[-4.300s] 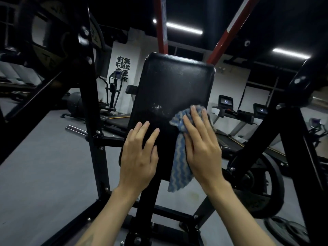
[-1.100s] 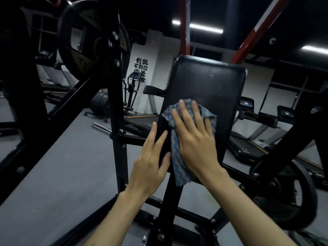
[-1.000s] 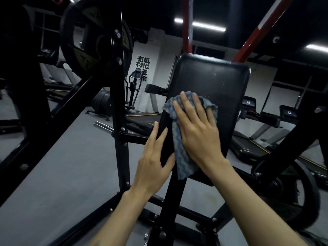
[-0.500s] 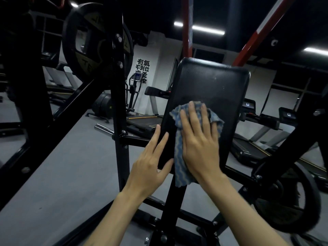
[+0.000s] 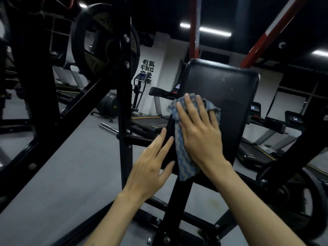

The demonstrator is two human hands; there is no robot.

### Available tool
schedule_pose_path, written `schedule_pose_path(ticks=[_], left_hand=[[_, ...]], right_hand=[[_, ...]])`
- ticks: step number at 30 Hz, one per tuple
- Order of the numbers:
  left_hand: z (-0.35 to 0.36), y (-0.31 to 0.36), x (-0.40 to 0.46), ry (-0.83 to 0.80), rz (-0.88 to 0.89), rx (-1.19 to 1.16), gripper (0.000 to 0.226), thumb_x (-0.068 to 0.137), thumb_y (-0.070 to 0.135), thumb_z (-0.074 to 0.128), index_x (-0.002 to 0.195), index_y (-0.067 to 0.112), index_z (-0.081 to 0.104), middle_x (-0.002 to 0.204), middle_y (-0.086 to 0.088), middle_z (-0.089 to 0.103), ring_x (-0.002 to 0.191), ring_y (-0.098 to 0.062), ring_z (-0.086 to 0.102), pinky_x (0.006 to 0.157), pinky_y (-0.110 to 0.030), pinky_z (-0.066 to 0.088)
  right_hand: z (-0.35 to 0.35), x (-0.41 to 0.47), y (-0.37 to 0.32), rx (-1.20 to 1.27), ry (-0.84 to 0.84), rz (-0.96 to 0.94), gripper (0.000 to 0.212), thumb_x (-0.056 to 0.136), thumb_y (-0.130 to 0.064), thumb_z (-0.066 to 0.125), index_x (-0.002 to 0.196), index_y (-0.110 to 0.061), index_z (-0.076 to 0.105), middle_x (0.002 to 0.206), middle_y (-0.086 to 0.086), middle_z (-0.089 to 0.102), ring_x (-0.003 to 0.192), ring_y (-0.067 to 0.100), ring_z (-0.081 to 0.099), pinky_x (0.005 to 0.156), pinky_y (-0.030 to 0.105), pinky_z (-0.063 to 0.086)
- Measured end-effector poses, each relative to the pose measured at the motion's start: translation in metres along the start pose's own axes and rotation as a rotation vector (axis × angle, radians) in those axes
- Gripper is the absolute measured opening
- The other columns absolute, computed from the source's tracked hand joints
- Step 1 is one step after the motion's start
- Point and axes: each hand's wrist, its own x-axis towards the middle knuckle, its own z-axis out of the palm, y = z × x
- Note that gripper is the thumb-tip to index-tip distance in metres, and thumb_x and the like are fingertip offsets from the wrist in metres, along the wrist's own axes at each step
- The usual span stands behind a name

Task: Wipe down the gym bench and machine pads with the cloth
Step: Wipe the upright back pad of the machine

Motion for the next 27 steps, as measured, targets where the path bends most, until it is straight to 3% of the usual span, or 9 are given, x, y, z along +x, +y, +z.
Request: schedule_pose_path(ticks=[2,4,8,13,17,20,23,27], left_hand=[[0.0,-0.001,-0.001,0.004,0.005,0.028,0.068,0.103,0.033,0.056,0.162,0.021,0.024,0.172,0.005,0.007,0.154,-0.017,0.028,0.121,-0.012,0.006],[0.001,-0.002,-0.002,0.005,0.018,0.028,0.068,0.103,0.034,0.056,0.162,0.021,0.024,0.172,0.005,0.008,0.155,-0.016,0.026,0.124,-0.022,0.016],[0.001,-0.005,0.0,-0.001,0.038,0.025,0.068,0.103,0.033,0.056,0.162,0.02,0.024,0.172,0.003,0.009,0.157,-0.016,0.018,0.122,-0.04,0.034],[0.0,-0.003,0.0,-0.005,0.045,0.061,0.068,0.103,0.033,0.055,0.162,0.019,0.024,0.172,0.001,0.01,0.158,-0.016,0.013,0.124,-0.043,0.03],[-0.001,0.0,-0.001,-0.005,0.043,0.061,0.068,0.102,0.03,0.055,0.161,0.017,0.025,0.172,0.0,0.01,0.158,-0.017,0.012,0.125,-0.043,0.029],[0.0,0.004,0.001,-0.004,0.062,0.079,0.067,0.102,0.028,0.056,0.16,0.014,0.027,0.172,-0.001,0.01,0.158,-0.019,0.011,0.124,-0.046,0.031],[0.0,0.009,0.005,0.003,0.077,0.089,0.066,0.102,0.025,0.058,0.16,0.013,0.029,0.172,-0.003,0.011,0.159,-0.021,0.01,0.122,-0.05,0.032],[0.0,0.02,0.013,0.026,0.133,0.133,0.063,0.101,0.021,0.06,0.158,0.012,0.034,0.171,-0.006,0.013,0.159,-0.023,0.01,0.123,-0.05,0.03]], right_hand=[[-0.002,-0.005,0.003,0.014,0.028,0.092,0.055,0.109,-0.032,0.034,0.161,-0.019,0.018,0.169,0.003,0.009,0.156,0.026,0.001,0.122,0.052,0.018],[0.0,-0.022,-0.005,0.005,0.031,0.124,0.056,0.109,-0.032,0.034,0.161,-0.018,0.016,0.169,0.005,0.007,0.156,0.028,0.0,0.122,0.053,0.018],[0.003,-0.006,-0.004,-0.008,0.0,-0.021,0.056,0.108,-0.032,0.036,0.16,-0.019,0.02,0.169,0.004,0.01,0.156,0.027,0.002,0.121,0.053,0.021],[0.0,0.0,-0.008,0.052,0.047,0.147,0.055,0.109,-0.031,0.036,0.16,-0.018,0.021,0.169,0.003,0.009,0.156,0.027,0.0,0.122,0.053,0.018],[0.002,-0.018,-0.006,0.037,0.043,0.059,0.055,0.107,-0.03,0.039,0.159,-0.019,0.025,0.169,0.003,0.012,0.156,0.026,0.003,0.122,0.051,0.019],[-0.007,-0.031,0.011,0.044,0.068,0.145,0.053,0.108,-0.028,0.04,0.159,-0.019,0.026,0.168,0.003,0.014,0.156,0.025,0.005,0.123,0.05,0.02],[-0.01,-0.055,0.017,0.018,0.067,0.109,0.054,0.107,-0.027,0.041,0.158,-0.017,0.027,0.168,0.004,0.015,0.156,0.027,0.007,0.121,0.051,0.024],[-0.018,-0.035,0.037,0.023,0.084,0.176,0.054,0.107,-0.023,0.045,0.158,-0.019,0.028,0.168,0.003,0.015,0.156,0.025,0.006,0.122,0.05,0.022]])
